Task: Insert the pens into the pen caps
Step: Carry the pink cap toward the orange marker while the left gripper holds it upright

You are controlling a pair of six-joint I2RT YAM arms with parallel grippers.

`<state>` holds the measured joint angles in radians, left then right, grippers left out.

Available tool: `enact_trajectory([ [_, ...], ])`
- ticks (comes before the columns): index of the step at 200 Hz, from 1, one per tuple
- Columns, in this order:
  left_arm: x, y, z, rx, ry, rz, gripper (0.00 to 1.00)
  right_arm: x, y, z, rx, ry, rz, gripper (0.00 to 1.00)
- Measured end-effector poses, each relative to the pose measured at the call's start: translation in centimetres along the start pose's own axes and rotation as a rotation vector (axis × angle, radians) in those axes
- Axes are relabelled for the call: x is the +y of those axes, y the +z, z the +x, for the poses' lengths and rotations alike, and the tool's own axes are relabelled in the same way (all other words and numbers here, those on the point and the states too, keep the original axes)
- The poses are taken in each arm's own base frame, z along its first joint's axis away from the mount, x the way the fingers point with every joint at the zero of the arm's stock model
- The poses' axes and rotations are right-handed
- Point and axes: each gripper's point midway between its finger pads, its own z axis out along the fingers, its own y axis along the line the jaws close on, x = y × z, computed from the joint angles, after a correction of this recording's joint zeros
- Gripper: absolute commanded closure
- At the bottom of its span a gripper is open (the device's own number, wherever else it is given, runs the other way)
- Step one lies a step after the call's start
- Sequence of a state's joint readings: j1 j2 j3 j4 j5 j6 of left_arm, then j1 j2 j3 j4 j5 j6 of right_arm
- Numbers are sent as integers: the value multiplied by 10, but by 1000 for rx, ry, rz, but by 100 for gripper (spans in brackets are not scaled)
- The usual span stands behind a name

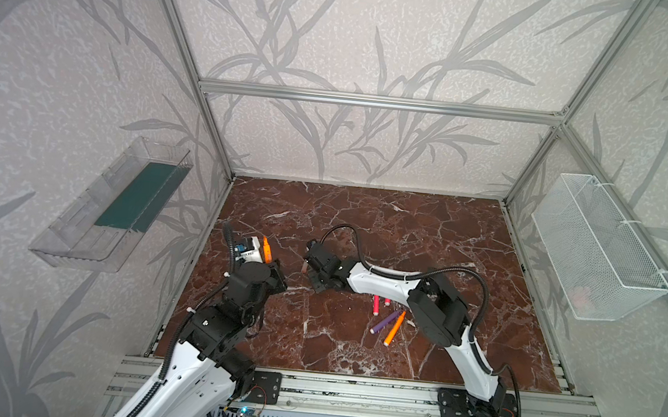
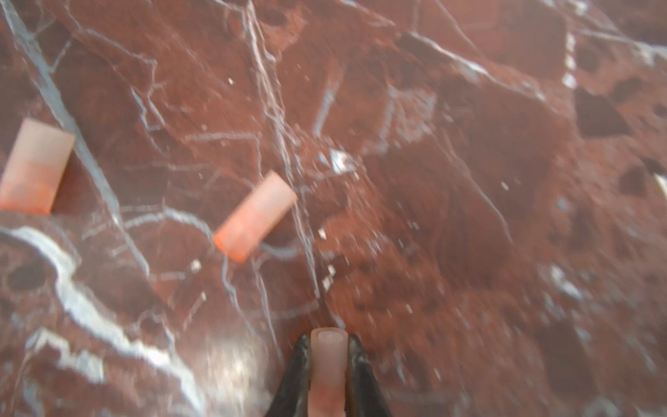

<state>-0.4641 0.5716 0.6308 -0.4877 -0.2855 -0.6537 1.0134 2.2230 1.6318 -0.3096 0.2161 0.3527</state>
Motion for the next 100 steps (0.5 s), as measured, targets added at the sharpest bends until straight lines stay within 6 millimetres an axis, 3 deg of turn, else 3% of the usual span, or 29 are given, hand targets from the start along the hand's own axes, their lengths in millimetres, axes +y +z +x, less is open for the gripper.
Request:
enact_trajectory([
  [23,-14,-1,5,56,-7,66,100,-11,-36,-2,-52,56,-9,95],
  [53,-53,0,24,201,-41,221,100,-35,-102,-14,-191,157,-48,95],
  [74,-86,-7,52,305,9,333,100,-63,-137,-16,-282,238,-55,95],
  [100,-131,-28,90,377,123,494,100,-97,-159,1,-331,312,-30,95],
])
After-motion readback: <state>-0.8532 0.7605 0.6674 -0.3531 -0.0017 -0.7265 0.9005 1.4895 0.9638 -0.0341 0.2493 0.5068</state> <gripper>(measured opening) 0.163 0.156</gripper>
